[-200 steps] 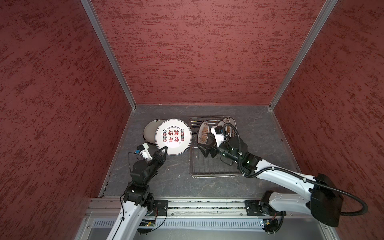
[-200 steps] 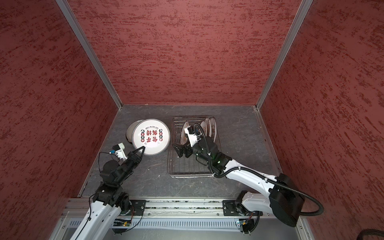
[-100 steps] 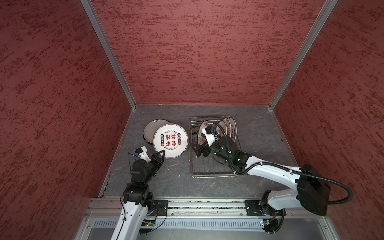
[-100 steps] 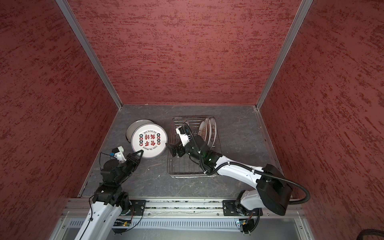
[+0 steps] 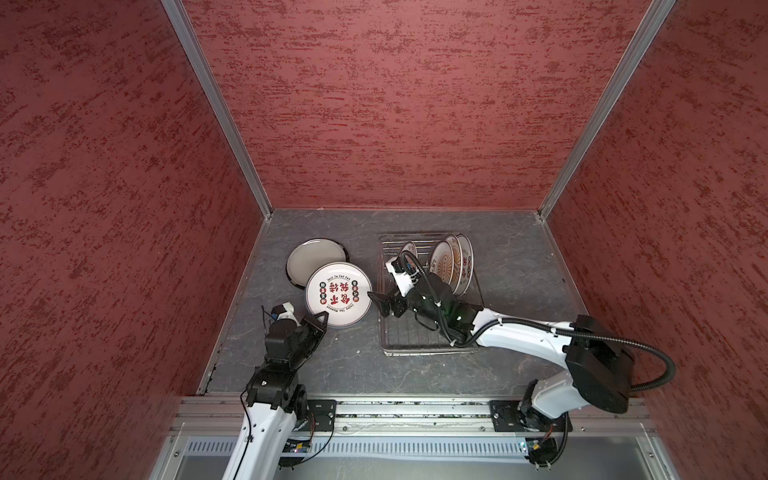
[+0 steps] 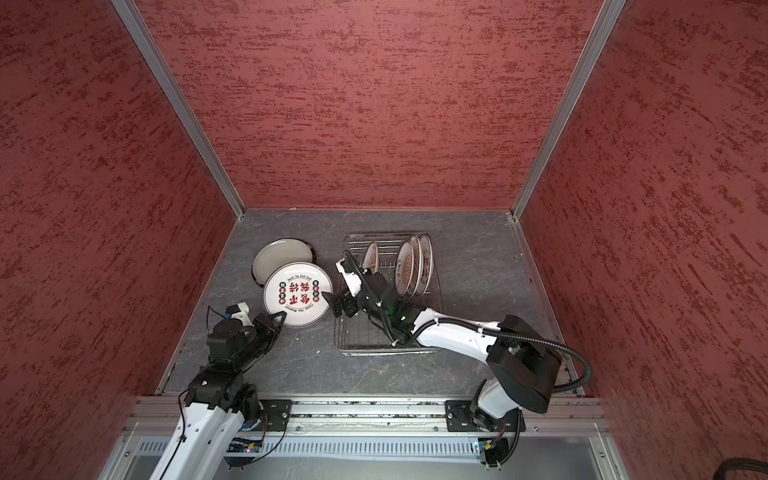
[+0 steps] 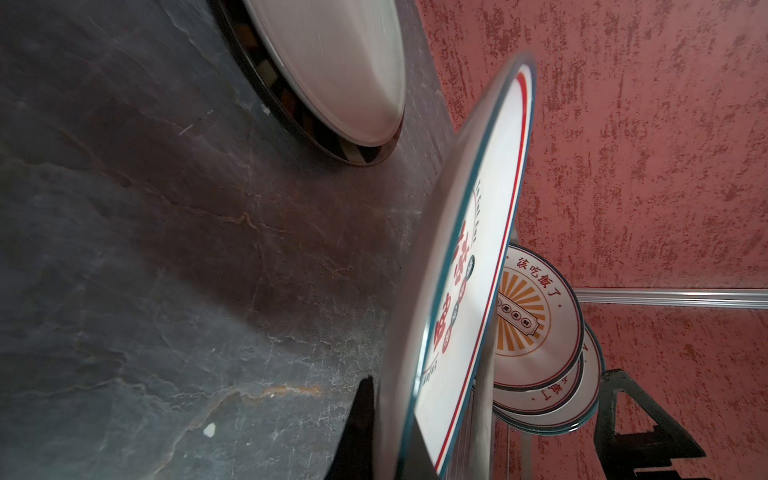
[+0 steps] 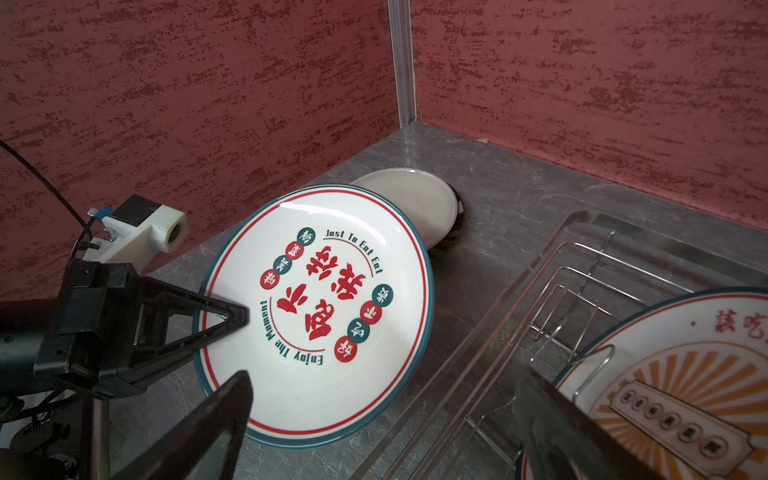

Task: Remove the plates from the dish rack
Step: 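Lower the printed plate beside the stack while the right reaches into the rack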

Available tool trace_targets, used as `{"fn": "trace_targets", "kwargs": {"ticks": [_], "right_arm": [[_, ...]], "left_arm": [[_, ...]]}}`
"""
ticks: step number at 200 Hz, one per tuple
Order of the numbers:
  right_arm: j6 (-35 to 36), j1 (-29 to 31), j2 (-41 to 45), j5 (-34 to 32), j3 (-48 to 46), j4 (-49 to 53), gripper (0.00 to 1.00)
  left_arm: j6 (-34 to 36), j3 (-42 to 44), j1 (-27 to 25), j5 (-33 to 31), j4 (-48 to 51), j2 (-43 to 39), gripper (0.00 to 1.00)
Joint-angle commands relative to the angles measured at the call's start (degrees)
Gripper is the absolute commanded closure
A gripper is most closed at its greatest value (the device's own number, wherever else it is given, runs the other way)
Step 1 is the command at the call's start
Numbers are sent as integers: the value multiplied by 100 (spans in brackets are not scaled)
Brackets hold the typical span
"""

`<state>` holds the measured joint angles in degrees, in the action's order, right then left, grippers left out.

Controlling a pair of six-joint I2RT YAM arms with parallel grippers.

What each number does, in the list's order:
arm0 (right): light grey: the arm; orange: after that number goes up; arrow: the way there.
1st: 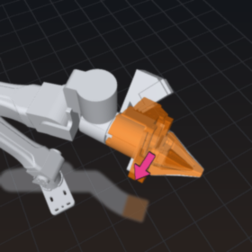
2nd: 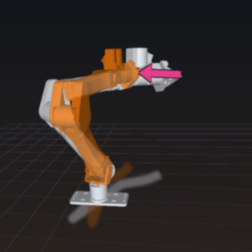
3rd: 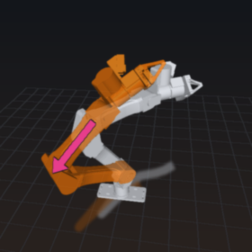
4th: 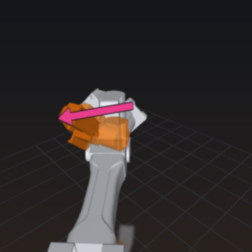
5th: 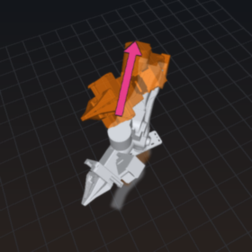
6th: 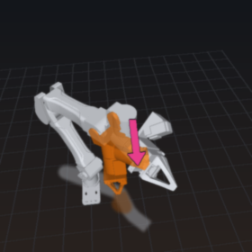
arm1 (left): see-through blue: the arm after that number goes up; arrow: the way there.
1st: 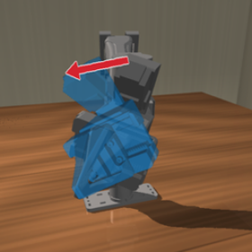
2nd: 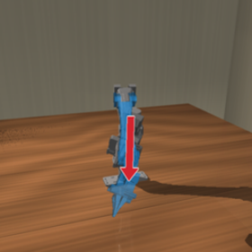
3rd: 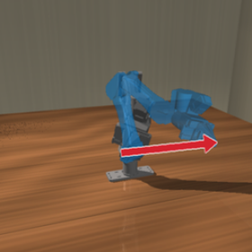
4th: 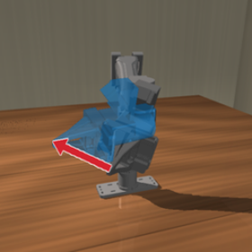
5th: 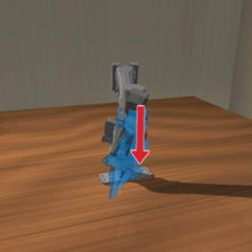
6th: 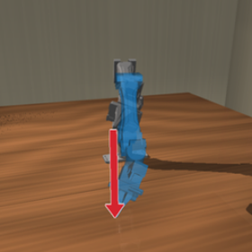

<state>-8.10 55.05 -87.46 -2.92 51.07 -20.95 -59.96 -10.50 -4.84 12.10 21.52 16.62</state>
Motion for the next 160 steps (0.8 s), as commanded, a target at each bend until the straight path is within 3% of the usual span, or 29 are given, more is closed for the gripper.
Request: {"fn": "trace_targets", "kwargs": {"ticks": [1, 34, 160], "right_arm": [[81, 32, -68, -87, 223, -7, 1], [83, 41, -212, -75, 331, 86, 1], [110, 138, -860, 34, 966, 724, 1]], "left_arm": [[-63, -261, 49, -50, 168, -12, 100], [-127, -372, 52, 22, 578, -5, 100], [-393, -129, 47, 398, 338, 862, 100]]}}
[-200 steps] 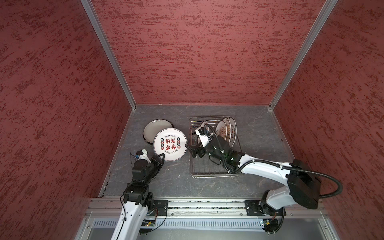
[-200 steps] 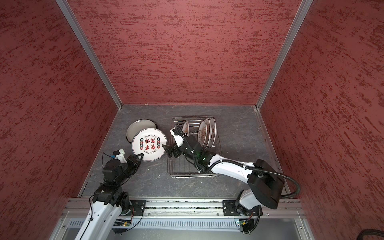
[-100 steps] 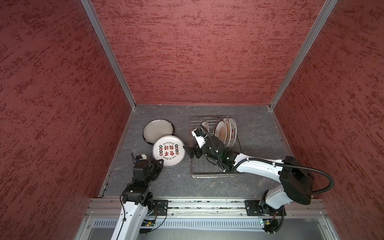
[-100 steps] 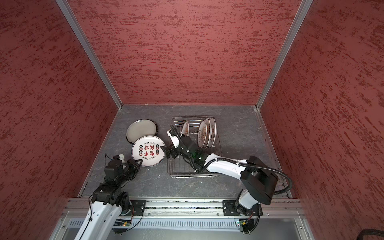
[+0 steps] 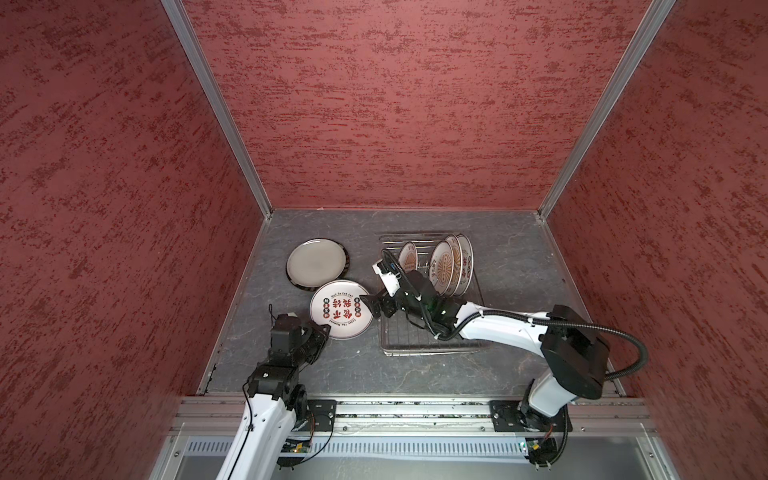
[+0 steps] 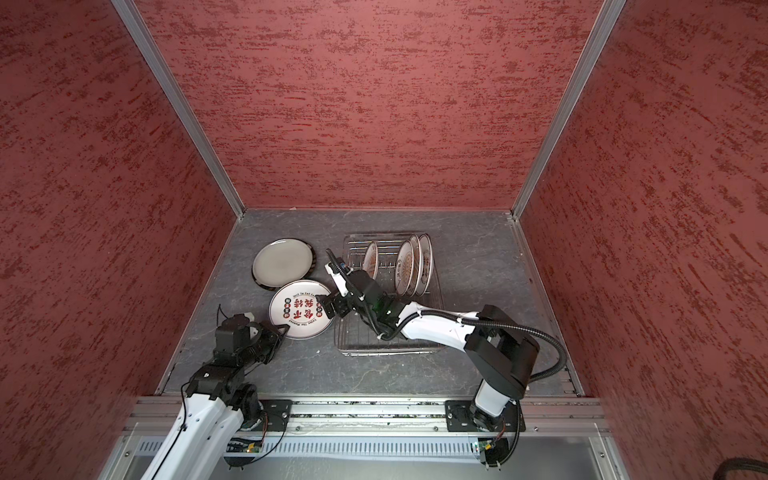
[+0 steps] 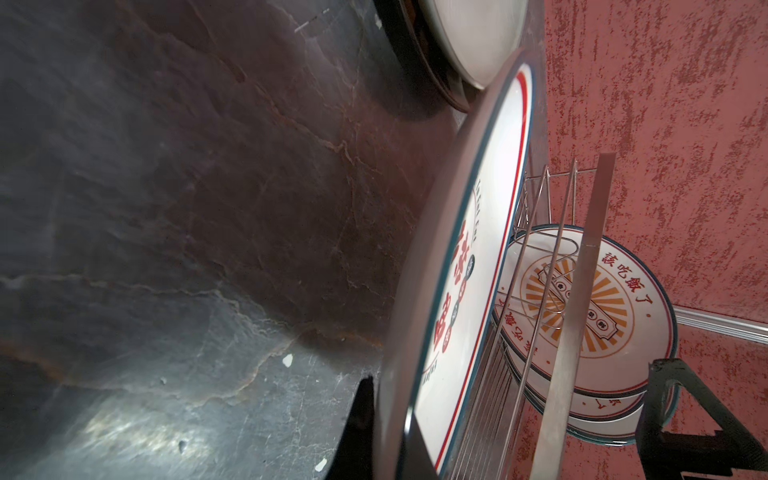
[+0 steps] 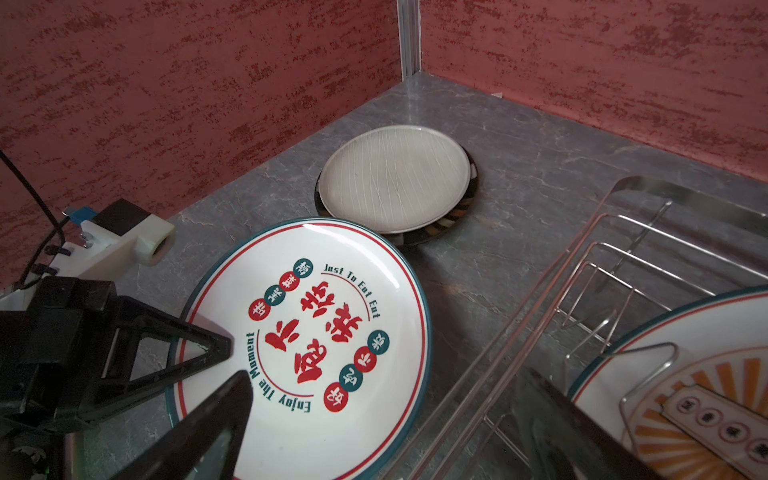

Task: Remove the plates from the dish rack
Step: 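Lower the printed plate beside the stack while the right reaches into the rack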

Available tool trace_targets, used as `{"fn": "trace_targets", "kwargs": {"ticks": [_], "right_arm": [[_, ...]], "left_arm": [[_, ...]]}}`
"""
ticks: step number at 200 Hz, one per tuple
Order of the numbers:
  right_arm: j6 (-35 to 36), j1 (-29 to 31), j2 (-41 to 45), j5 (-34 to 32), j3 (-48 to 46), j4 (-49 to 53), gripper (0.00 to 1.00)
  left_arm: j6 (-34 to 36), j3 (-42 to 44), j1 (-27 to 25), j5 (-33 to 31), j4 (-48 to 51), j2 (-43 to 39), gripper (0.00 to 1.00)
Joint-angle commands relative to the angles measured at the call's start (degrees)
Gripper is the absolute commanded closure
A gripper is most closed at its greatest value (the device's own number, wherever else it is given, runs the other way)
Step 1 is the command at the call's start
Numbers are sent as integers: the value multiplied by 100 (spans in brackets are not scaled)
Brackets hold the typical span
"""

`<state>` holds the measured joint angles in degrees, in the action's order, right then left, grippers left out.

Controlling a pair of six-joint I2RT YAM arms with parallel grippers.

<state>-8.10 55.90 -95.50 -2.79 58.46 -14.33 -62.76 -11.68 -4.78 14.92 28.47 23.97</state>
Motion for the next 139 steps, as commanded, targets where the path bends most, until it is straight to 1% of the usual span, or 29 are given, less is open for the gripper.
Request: {"fn": "trace_targets", "kwargs": {"ticks": [1, 76, 98, 121, 139], "right_arm": [[108, 53, -56, 23, 228, 62, 1], [143, 70, -86, 37, 233, 98, 1], [164, 75, -91, 142, 241, 121, 1], [367, 96, -153, 378, 377, 509, 1], [545, 105, -129, 360, 430, 821, 1]], "left_arm": [[-113, -19, 39, 117, -358, 136, 100], [-131, 4, 54, -10, -429, 445, 100], [-149, 55, 47, 12, -538, 490, 100], [-269, 128, 40, -50, -612, 548, 100], [-280, 140, 46, -58, -622, 548, 100]]}}
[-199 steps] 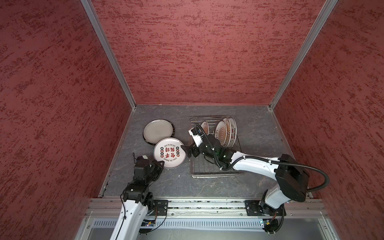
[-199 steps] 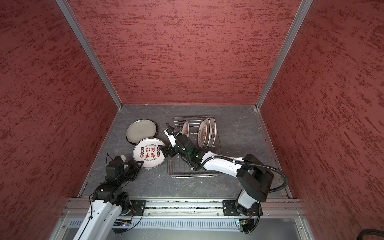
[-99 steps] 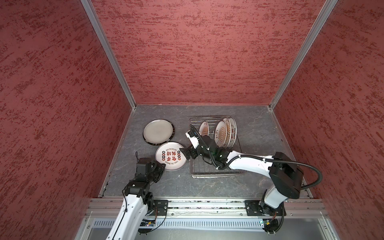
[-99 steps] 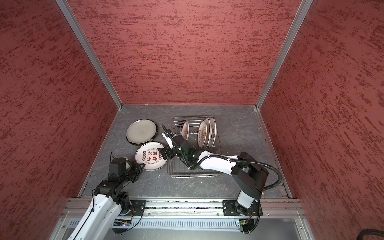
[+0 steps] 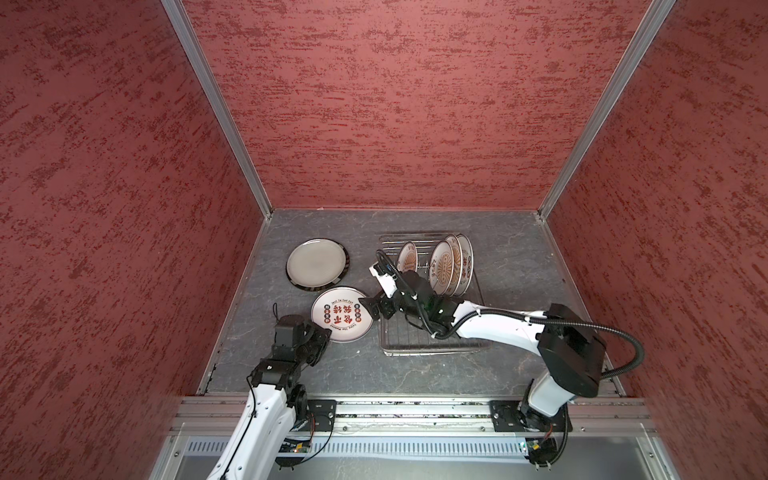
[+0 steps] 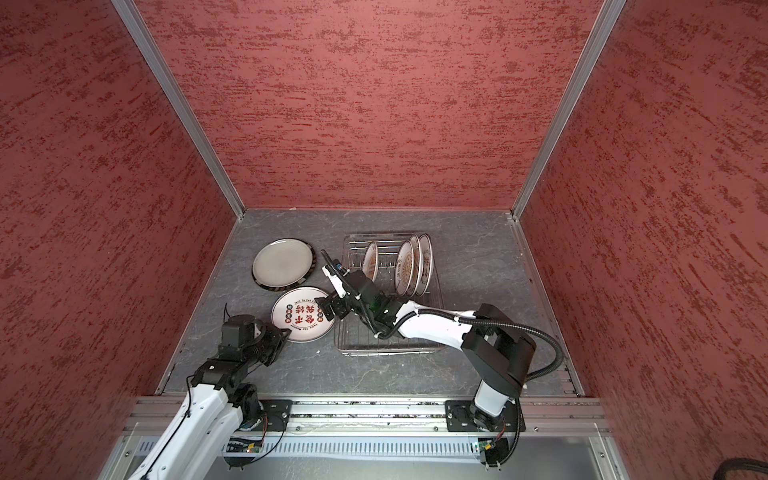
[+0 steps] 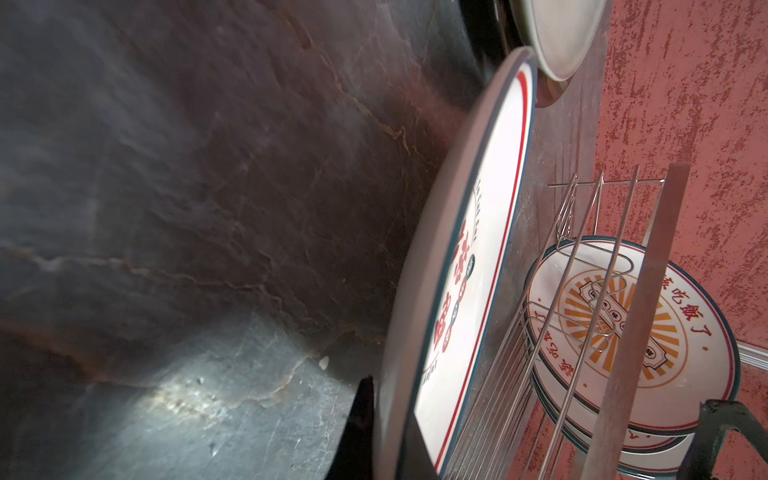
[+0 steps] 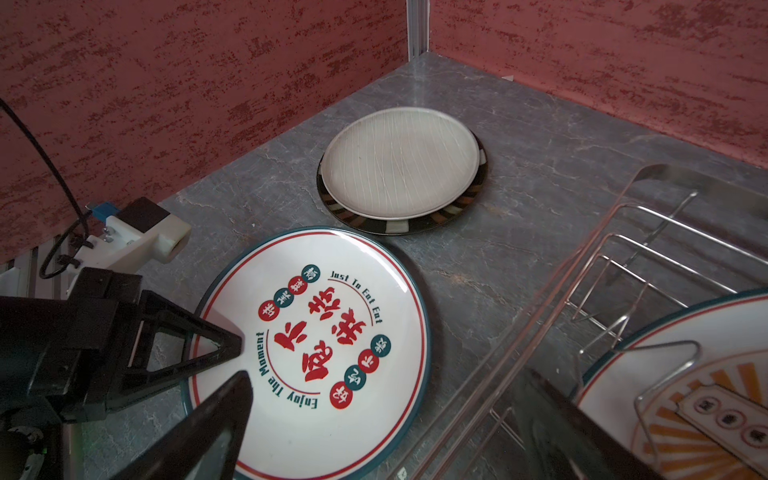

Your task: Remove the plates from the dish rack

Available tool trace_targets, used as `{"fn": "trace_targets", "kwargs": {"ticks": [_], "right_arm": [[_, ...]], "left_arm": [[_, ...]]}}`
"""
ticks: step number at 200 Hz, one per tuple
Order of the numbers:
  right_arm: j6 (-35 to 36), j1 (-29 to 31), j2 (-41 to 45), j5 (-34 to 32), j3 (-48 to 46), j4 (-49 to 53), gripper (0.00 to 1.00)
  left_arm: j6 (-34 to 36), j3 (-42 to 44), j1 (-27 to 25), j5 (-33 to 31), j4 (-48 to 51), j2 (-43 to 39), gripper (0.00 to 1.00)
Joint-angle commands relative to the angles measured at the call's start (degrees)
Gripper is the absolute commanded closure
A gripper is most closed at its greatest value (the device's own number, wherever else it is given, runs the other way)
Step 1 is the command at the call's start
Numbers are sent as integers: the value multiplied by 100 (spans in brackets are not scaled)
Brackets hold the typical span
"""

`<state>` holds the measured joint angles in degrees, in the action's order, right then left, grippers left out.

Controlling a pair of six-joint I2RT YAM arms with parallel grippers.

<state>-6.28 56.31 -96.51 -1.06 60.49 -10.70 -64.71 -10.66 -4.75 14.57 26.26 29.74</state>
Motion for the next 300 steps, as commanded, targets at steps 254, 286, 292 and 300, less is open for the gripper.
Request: {"fn": "trace_targets", "kwargs": {"ticks": [254, 286, 292, 300], "right_arm": [[539, 134, -251, 176, 614, 914, 1], [517, 134, -137, 112, 528, 817, 1], [527, 134, -110, 92, 507, 769, 1], [516, 134, -53, 59, 451, 684, 1]], "left_arm": [[-282, 334, 27, -111, -978, 410, 30], [-279, 331, 27, -129, -974, 411, 24], [-279, 336, 40, -130, -972, 410, 21], [-268, 336, 27, -146, -974, 400, 15]]}}
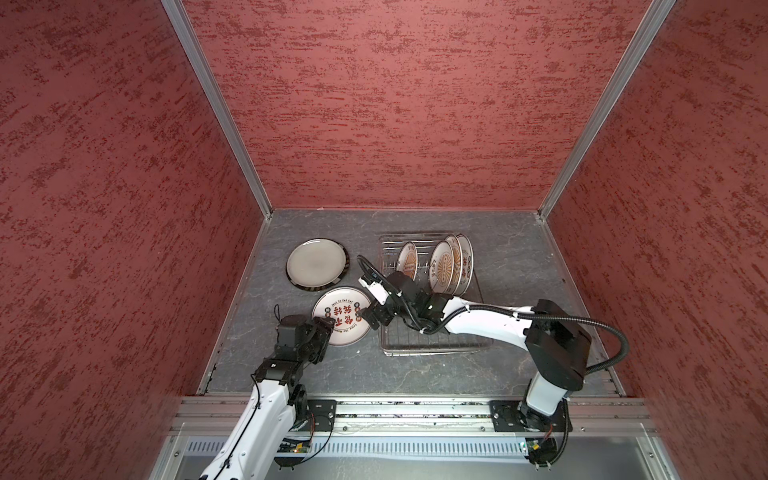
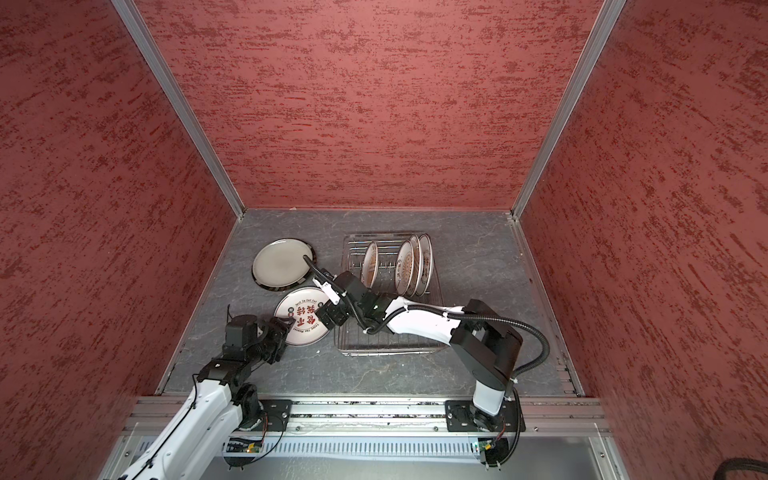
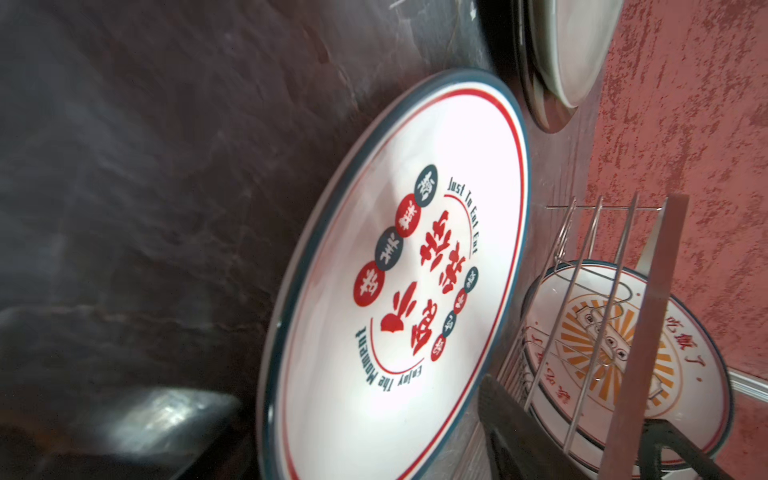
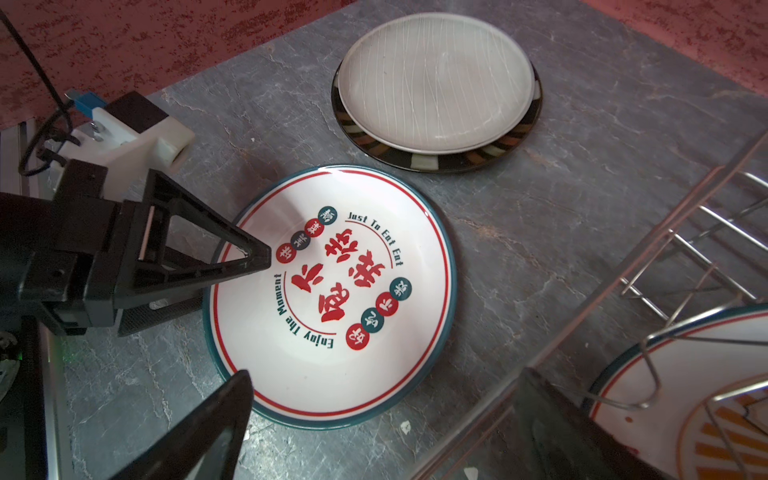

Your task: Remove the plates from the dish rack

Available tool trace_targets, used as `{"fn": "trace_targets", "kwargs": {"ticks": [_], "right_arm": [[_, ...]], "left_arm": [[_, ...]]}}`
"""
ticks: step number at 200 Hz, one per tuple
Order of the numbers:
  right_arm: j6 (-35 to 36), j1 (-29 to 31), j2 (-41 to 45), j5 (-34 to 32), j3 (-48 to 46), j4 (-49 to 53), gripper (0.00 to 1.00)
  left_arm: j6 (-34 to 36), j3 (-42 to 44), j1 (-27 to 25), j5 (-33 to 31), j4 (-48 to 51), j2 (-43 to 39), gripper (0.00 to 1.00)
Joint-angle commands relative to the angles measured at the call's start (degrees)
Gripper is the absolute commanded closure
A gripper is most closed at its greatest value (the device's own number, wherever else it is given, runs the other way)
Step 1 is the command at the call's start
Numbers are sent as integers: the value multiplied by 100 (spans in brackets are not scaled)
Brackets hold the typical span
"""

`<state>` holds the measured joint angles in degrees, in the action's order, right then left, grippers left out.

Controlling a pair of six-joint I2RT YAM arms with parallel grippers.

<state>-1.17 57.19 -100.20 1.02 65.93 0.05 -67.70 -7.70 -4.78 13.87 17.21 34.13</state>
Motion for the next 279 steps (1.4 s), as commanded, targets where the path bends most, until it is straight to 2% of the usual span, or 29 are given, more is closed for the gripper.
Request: {"fn": "trace_targets", "kwargs": {"ticks": [1, 20, 35, 91, 117, 146, 180, 224, 256, 279], "right_arm": [[3, 47, 321, -152, -105, -405, 1], [-10, 46, 513, -137, -264, -648, 1], [-10, 47, 690, -155, -457, -911, 1], [-97, 47, 1459, -514, -1245, -1807, 1], [-126, 47, 2088, -910, -1892, -2486, 1], [-207, 38, 2674, -1451, -2401, -2891, 1], [-277, 23, 3229, -1953, -2703, -2838, 1], [-340, -164, 4008, -2658, -3037, -2480, 1], [-357, -538, 4382, -2627, -3039, -2039, 1], [-594, -968, 4428, -2335, -2998, -1843, 1]], "left_arm": [[34, 41, 29, -81, -69, -39, 14], [48, 6, 29, -229, 75, -75, 9], [73, 5, 29, -311, 144, -133, 0], [306, -267, 53, -500, 558, -387, 1], [685, -549, 65, -963, 1032, -475, 1], [732, -634, 118, -1032, 1221, -525, 0], [886, -920, 119, -1282, 1524, -700, 0], [1013, -1370, -38, -1939, 1993, -1075, 1], [1274, -1367, -267, -1778, 1378, -1276, 0], [1747, -1357, -824, -1552, 473, -1244, 0]]}}
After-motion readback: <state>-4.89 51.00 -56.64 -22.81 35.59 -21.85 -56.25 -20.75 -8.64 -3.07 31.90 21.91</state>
